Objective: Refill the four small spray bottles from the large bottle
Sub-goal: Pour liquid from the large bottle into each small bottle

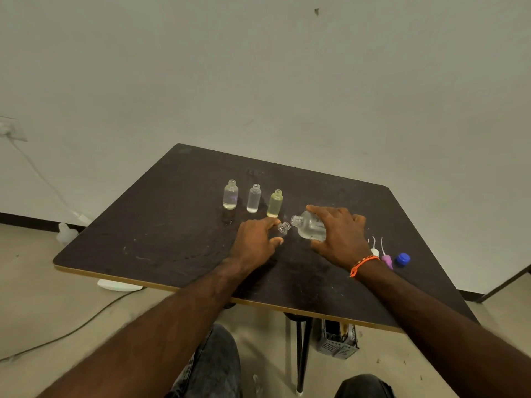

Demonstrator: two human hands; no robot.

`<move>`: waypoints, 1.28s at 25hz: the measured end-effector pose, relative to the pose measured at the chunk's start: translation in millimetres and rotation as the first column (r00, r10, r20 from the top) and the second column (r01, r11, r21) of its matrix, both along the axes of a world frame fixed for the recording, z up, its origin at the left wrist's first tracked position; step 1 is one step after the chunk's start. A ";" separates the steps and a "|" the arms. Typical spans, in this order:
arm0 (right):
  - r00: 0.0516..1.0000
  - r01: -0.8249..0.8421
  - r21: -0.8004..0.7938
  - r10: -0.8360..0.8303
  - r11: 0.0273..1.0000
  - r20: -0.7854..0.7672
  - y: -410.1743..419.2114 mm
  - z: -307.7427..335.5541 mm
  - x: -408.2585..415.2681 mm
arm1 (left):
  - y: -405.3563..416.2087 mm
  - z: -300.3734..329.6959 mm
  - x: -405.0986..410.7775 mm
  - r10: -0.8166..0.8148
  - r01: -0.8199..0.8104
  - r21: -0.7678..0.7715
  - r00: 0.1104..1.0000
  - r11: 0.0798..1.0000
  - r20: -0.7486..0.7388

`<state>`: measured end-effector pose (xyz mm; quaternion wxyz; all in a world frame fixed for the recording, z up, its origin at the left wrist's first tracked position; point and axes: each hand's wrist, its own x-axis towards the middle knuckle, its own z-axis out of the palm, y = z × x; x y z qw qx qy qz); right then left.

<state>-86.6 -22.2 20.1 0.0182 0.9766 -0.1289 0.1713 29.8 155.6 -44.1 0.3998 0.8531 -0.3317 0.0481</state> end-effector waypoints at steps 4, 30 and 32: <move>1.000 0.009 -0.016 -0.009 1.000 -0.018 -1.7 -0.7 0.3 | 0.0 2.0 -0.1 -0.025 0.024 0.033 1.000 0.999 0.018; 0.998 -0.046 -0.156 0.040 0.987 -0.040 -6.1 6.1 0.6 | 2.0 6.3 -2.7 -0.040 0.036 0.071 0.997 0.997 0.058; 0.998 -0.046 -0.165 0.039 0.985 -0.041 -6.0 7.8 1.4 | 2.0 6.2 -2.7 -0.043 0.039 0.069 0.997 0.997 0.058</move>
